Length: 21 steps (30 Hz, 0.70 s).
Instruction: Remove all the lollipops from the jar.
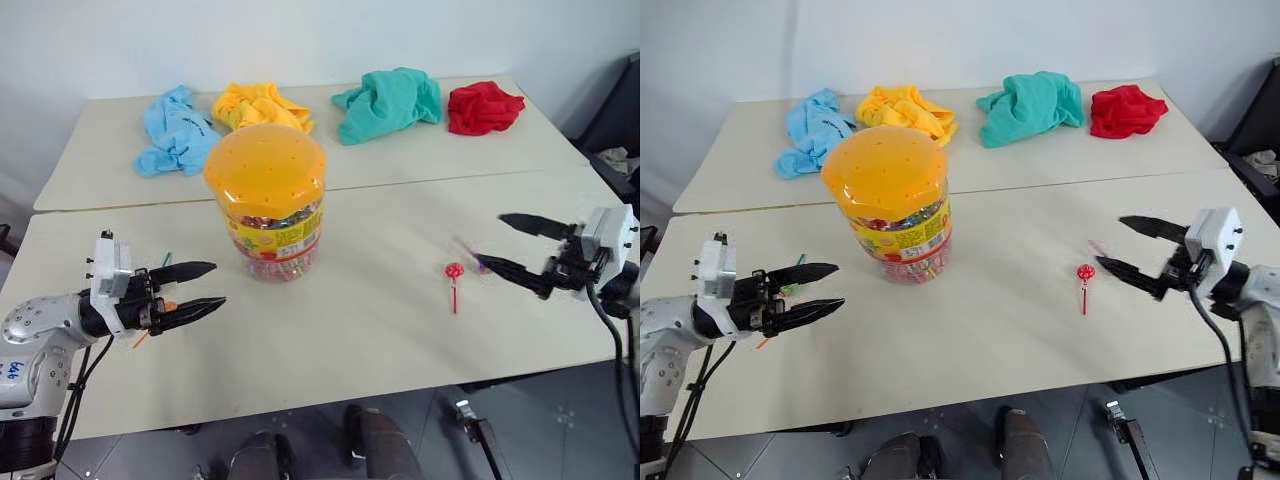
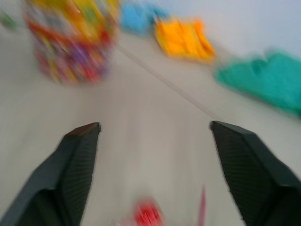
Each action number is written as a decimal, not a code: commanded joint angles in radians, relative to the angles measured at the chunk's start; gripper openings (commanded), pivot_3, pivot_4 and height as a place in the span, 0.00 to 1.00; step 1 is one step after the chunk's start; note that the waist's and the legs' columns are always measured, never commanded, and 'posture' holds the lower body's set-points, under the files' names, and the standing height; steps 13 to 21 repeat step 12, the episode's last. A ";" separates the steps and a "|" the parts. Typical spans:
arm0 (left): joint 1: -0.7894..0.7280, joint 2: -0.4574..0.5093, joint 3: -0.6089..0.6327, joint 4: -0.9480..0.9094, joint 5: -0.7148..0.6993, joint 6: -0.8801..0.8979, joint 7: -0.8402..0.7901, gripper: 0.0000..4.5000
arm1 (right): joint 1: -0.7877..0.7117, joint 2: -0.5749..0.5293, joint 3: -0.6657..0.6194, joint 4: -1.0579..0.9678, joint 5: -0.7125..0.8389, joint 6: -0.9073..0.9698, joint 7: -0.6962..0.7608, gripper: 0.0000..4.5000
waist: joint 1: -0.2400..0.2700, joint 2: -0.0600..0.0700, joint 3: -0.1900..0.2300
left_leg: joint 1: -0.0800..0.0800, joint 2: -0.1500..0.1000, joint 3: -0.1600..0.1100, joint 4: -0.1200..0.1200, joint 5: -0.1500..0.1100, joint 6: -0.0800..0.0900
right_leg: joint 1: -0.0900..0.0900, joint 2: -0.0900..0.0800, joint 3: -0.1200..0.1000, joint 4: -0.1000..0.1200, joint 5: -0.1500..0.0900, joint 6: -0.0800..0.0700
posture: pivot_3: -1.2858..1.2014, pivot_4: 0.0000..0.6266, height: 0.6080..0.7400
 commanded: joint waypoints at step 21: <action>0.256 -0.159 0.057 -0.297 0.194 -0.068 0.413 0.71 | 0.056 0.230 0.333 -0.007 -0.201 -0.284 0.107 0.99 | 0.022 -0.002 -0.001 | -0.001 -0.002 0.001 0.003 -0.005 0.005 | 0.000 -0.003 -0.003 0.003 0.001 0.002 | 0.52 0.24 1.00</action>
